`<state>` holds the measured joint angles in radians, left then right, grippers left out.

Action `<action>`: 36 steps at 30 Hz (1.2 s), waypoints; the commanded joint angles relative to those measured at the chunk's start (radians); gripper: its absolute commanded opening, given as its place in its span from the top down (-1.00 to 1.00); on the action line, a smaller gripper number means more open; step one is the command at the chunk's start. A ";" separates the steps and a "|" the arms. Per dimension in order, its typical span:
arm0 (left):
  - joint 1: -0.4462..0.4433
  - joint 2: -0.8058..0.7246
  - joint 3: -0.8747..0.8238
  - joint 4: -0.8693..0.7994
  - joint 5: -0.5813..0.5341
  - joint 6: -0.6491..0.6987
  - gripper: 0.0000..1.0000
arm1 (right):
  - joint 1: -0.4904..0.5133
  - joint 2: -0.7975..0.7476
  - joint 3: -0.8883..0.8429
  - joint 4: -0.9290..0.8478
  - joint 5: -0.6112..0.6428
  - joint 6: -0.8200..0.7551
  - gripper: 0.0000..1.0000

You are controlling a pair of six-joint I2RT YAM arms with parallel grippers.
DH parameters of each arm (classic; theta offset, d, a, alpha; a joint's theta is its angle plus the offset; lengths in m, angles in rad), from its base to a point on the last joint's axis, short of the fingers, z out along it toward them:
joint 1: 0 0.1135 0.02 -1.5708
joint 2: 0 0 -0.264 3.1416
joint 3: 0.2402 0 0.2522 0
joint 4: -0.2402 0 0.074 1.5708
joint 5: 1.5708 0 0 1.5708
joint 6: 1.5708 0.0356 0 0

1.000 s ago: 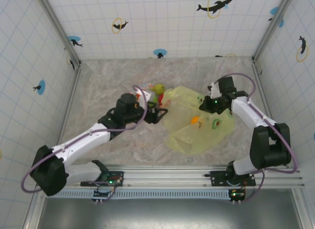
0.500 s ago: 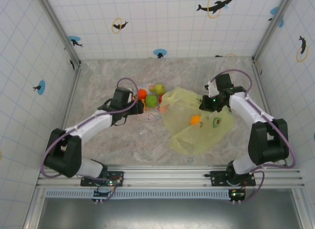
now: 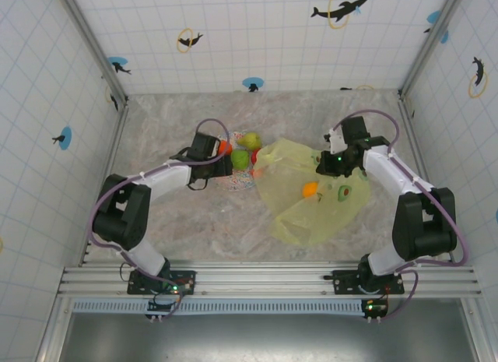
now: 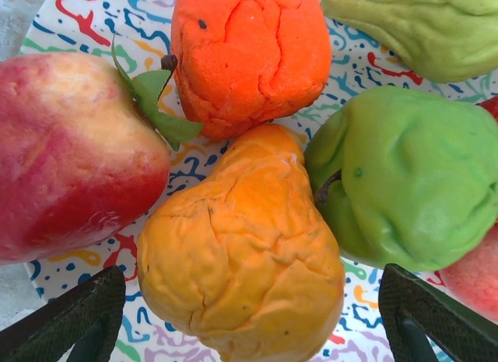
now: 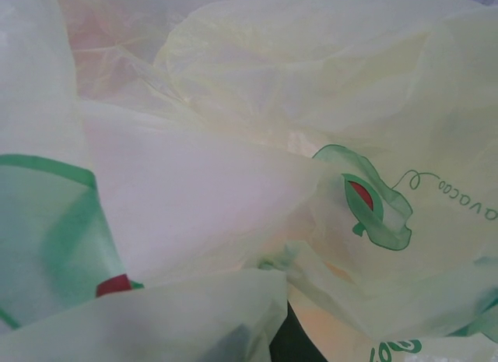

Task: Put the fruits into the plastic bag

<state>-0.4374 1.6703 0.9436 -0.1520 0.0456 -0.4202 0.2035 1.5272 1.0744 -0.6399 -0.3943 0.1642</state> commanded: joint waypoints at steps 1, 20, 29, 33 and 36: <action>0.003 0.028 0.024 0.003 -0.016 0.004 -0.69 | -0.003 -0.001 0.016 -0.017 0.002 -0.011 1.00; 0.003 -0.061 -0.069 0.049 -0.017 -0.018 -0.31 | -0.002 -0.016 -0.008 -0.008 0.002 0.000 1.00; -0.043 -0.338 -0.222 0.023 0.092 0.000 -0.26 | -0.003 -0.025 -0.002 -0.008 0.031 0.005 1.00; -0.129 -0.432 -0.282 0.015 0.138 0.009 -0.25 | -0.007 -0.025 0.001 -0.010 0.018 0.006 1.00; -0.231 -0.475 -0.308 0.053 0.153 0.029 -0.25 | -0.007 -0.027 0.001 -0.003 -0.020 0.012 1.00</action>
<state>-0.6025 1.2263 0.6621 -0.1184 0.1516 -0.4194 0.2016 1.5265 1.0744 -0.6399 -0.3794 0.1688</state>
